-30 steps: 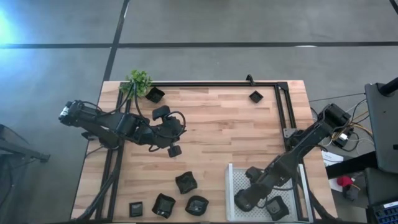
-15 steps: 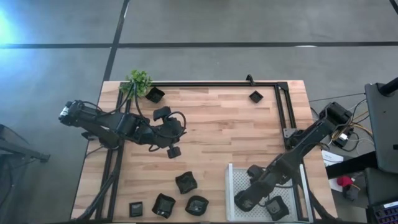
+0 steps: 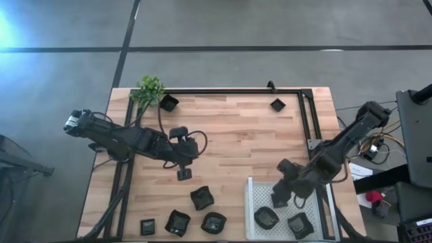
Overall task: Pick & Place Mini shaped plates
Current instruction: Stack the distorted square plate on top of the other distorted square plate on the shelf
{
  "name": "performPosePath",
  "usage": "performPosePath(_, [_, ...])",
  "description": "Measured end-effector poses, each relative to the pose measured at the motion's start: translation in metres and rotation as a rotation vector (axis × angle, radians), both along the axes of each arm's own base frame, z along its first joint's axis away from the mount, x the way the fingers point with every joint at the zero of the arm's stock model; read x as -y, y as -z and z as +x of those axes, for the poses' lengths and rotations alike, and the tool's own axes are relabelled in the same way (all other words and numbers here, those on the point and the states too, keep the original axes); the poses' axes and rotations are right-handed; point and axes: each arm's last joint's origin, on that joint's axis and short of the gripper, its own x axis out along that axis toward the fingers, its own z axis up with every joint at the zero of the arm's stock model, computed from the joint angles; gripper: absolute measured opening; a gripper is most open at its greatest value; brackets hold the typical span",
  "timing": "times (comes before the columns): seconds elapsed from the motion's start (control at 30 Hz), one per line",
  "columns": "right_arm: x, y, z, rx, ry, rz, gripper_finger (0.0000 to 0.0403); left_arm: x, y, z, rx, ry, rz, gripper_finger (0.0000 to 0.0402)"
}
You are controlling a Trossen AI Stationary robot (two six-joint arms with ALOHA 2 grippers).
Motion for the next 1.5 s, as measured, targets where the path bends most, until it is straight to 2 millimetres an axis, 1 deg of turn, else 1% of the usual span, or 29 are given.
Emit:
performPosePath(0.23, [0.013, -0.015, -0.006, 0.146, -0.027, -0.124, 0.0008, 0.002, 0.024, 0.001, -0.05, 0.002, -0.05, 0.0062])
performPosePath(0.43, [0.02, -0.022, -0.009, 0.21, -0.047, -0.185, 0.0008, 0.007, 0.055, 0.008, -0.011, 0.051, -0.163, 0.0062])
performPosePath(0.57, [0.023, -0.026, -0.011, 0.244, -0.042, -0.216, 0.0008, 0.012, 0.076, 0.007, -0.01, 0.109, -0.226, 0.0062])
performPosePath(0.73, [0.025, -0.029, -0.012, 0.266, -0.048, -0.237, 0.0008, 0.018, 0.097, 0.003, -0.013, 0.159, -0.277, 0.0062])
performPosePath(0.93, [0.027, -0.029, -0.013, 0.27, -0.046, -0.253, 0.0008, 0.026, 0.127, 0.001, -0.02, 0.142, -0.427, 0.0062])
performPosePath(1.07, [0.028, -0.028, -0.014, 0.256, -0.046, -0.266, 0.0008, 0.03, 0.143, 0.002, -0.032, 0.127, -0.486, 0.0062])
performPosePath(1.17, [0.028, -0.028, -0.014, 0.256, -0.045, -0.267, 0.0008, 0.031, 0.153, 0.002, -0.072, 0.109, -0.494, 0.0062])
performPosePath(1.5, [0.028, -0.028, -0.014, 0.264, -0.031, -0.278, 0.0008, 0.035, 0.168, 0.011, -0.076, 0.119, -0.513, 0.0062])
